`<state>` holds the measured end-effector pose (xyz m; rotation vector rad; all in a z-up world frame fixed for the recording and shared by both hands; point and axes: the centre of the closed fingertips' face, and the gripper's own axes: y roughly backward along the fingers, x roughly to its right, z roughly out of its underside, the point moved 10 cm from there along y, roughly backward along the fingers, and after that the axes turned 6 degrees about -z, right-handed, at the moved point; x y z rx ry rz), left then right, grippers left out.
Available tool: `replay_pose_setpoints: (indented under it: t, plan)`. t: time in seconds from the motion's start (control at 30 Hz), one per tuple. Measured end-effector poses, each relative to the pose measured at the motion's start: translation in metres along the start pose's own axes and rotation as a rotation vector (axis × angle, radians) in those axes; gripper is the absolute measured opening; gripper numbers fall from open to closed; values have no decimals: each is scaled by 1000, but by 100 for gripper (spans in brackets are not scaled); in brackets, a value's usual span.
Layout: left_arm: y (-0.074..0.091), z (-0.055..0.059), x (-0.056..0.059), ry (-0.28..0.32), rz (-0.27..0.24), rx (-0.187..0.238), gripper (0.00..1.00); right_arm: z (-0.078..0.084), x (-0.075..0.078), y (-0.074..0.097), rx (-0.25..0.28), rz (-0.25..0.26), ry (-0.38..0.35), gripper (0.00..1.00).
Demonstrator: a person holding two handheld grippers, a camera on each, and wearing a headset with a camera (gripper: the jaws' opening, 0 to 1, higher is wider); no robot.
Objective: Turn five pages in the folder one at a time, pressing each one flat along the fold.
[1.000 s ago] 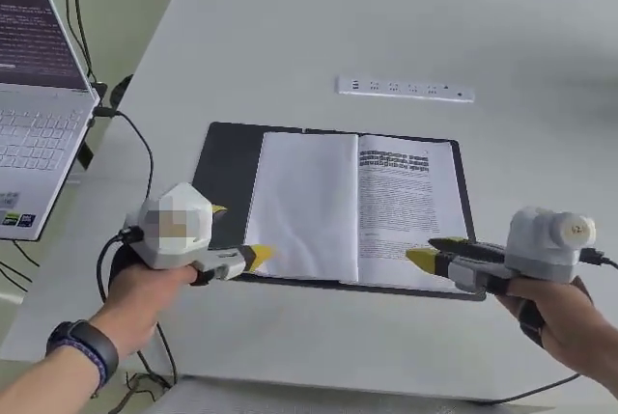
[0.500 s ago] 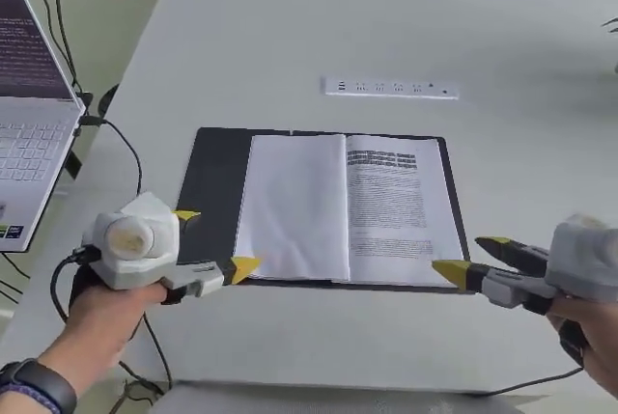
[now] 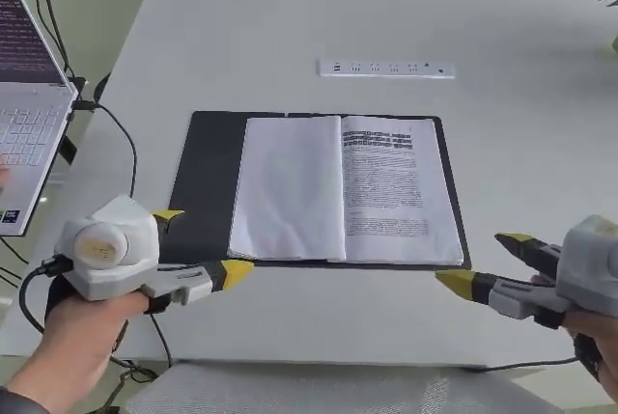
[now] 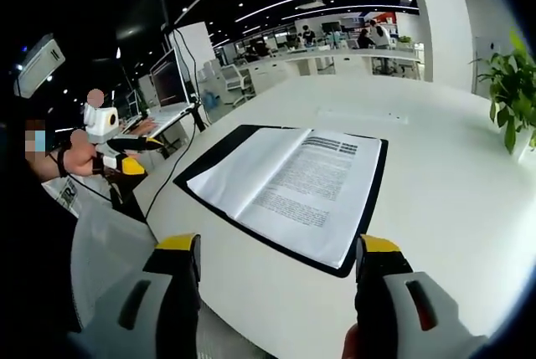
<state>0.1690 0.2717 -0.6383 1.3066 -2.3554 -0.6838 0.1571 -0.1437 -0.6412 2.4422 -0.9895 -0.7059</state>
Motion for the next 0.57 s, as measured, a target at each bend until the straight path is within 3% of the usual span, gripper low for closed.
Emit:
replay_pose_setpoints:
  t: [0.4, 0.57]
  plan:
    - [5, 0, 8, 11, -4, 5, 77, -1, -2, 2, 9, 2, 3, 76]
    - [7, -1, 12, 11, -2, 2, 77, 3, -1, 1, -10, 2, 14, 77]
